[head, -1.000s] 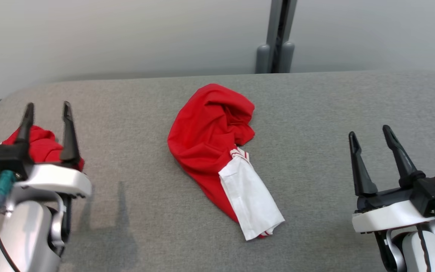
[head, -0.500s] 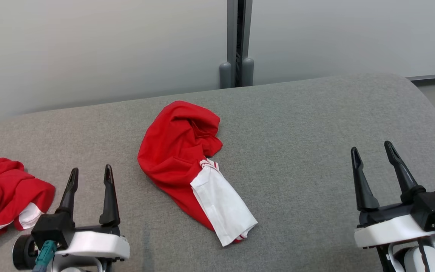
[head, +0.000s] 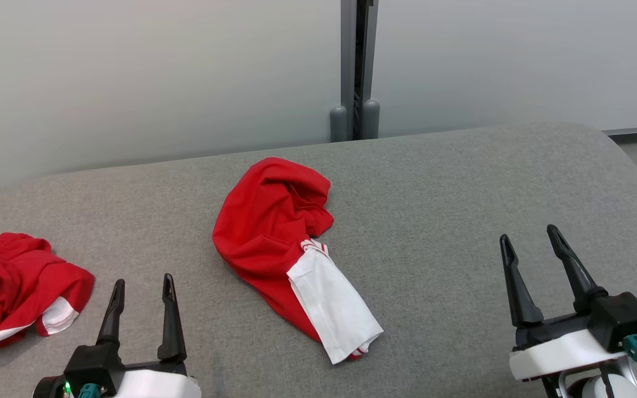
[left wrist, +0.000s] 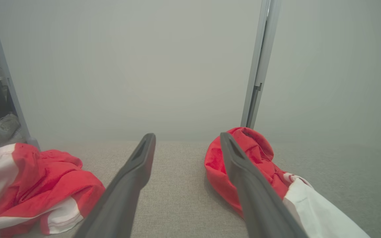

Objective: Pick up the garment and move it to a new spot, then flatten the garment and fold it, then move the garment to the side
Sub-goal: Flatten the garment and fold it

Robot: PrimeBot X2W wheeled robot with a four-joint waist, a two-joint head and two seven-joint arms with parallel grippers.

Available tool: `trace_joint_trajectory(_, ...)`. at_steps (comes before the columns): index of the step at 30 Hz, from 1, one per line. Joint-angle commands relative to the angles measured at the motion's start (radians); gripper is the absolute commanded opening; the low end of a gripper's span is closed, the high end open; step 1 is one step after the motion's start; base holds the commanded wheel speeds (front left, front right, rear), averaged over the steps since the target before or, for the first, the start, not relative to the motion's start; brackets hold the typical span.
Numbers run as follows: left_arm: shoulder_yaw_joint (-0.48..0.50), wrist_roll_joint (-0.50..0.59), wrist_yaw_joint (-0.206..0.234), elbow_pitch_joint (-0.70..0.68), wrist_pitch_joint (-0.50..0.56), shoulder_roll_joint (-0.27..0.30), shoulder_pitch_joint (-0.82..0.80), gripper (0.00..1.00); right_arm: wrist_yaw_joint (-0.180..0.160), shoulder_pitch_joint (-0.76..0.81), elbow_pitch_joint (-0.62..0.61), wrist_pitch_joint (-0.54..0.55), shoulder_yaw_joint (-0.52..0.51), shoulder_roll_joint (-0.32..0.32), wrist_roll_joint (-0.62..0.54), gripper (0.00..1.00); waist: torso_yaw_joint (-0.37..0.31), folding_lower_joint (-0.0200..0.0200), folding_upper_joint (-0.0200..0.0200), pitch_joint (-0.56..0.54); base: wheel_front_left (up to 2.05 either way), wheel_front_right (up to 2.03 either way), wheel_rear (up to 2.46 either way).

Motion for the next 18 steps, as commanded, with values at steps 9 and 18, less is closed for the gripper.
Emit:
trace_joint_trajectory(9,0.022,0.028,-0.021,-0.009,-0.001,-0.007,0.006,1.00,0.000,0.015,-0.004,-0.004,0.001,-0.004,0.006,1.00,0.028,0.0000,0.0000,-0.002,0.00,0.00,0.00)
trace_joint_trajectory(18,0.005,0.008,-0.014,-0.006,-0.001,-0.009,0.005,1.00,0.000,0.009,0.003,-0.005,0.001,-0.004,0.010,1.00,0.053,0.0000,0.0000,-0.001,0.00,0.00,0.00)
